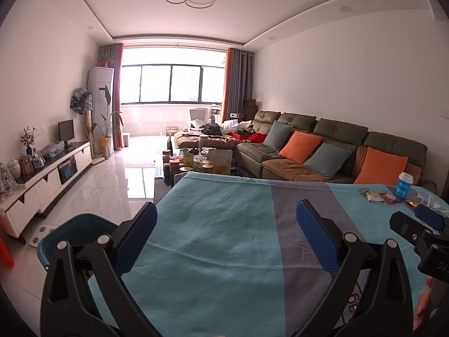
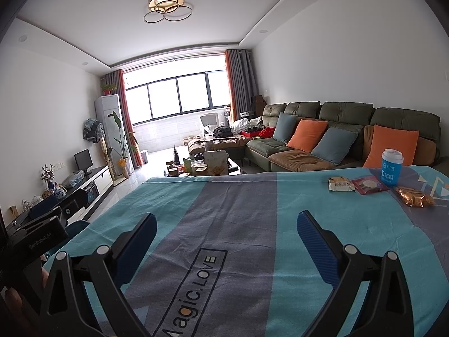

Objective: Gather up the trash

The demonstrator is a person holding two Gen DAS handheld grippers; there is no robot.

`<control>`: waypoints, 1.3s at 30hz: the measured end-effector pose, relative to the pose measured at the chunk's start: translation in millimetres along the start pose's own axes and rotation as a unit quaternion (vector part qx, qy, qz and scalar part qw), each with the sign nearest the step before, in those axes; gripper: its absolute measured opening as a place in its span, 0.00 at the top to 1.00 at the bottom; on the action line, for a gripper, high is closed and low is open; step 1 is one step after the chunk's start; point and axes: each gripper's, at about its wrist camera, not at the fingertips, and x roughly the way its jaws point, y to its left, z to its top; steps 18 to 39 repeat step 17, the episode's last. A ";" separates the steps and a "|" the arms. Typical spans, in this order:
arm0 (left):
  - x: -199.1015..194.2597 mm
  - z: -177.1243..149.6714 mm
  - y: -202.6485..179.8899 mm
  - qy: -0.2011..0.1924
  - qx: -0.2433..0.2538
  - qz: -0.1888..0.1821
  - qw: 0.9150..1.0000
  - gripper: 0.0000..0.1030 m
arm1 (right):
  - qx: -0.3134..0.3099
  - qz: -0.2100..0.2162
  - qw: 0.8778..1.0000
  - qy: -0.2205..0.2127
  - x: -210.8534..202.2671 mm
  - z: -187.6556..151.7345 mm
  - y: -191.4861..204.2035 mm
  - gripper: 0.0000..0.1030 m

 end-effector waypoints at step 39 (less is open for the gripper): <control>50.2 11.9 -6.4 0.111 0.010 -0.010 0.994 0.05 | 0.017 -0.014 0.999 0.029 5.5 -0.6 -17.2 0.06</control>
